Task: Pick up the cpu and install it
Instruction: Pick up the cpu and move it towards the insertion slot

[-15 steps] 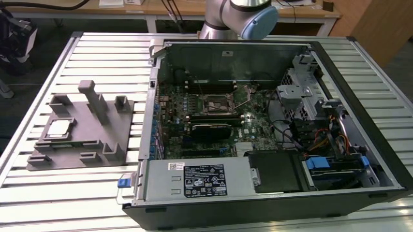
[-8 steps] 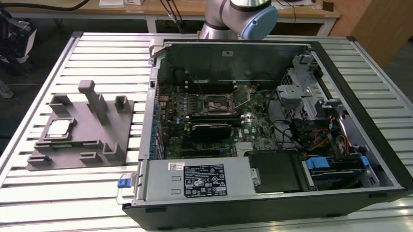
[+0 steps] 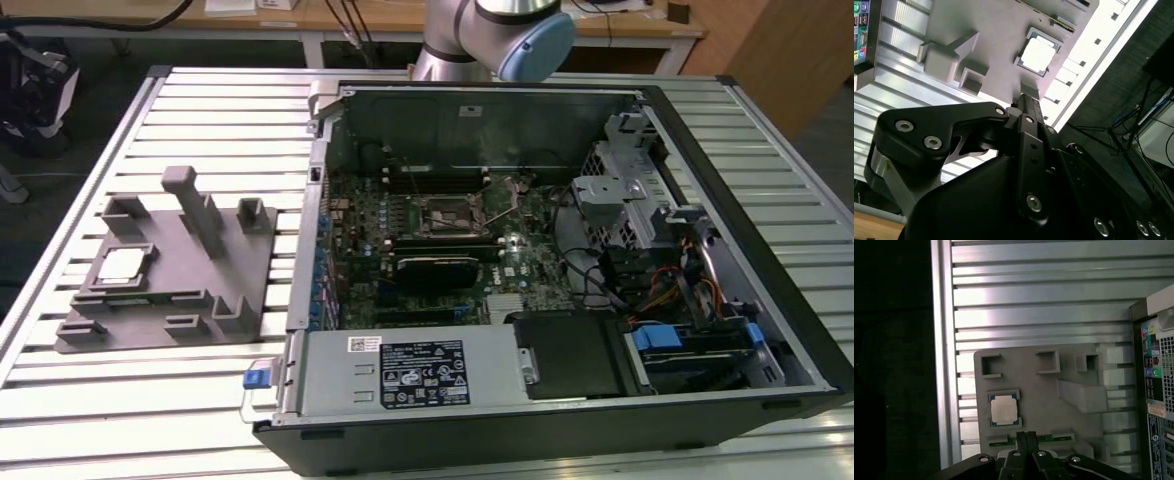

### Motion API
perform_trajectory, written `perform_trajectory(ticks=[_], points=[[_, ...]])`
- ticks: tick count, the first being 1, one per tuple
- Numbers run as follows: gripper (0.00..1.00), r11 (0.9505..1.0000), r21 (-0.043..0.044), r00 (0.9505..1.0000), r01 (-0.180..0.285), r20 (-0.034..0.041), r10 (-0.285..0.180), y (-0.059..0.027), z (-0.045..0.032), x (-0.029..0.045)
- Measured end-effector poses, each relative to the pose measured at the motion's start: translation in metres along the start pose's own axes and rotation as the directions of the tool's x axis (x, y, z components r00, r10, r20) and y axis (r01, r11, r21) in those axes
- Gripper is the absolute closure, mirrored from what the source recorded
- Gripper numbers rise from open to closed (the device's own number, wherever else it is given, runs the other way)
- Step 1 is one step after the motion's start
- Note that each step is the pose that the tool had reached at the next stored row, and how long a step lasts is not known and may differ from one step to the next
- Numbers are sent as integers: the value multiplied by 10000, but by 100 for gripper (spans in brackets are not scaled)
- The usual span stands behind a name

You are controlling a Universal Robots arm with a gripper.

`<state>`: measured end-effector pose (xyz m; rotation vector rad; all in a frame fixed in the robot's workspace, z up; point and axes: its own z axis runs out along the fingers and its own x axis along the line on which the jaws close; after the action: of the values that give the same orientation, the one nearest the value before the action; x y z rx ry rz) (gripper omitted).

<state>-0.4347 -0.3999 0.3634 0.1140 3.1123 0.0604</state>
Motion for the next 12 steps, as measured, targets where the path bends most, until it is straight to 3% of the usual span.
perform_trajectory(ticks=[8,10,12], points=[[89,10000,0,10000,-1,-8,1,-5,96,3],[77,10000,7,9999,-2,-102,2,-13,116,2],[77,10000,13,9998,-6,-201,6,-25,140,2]])
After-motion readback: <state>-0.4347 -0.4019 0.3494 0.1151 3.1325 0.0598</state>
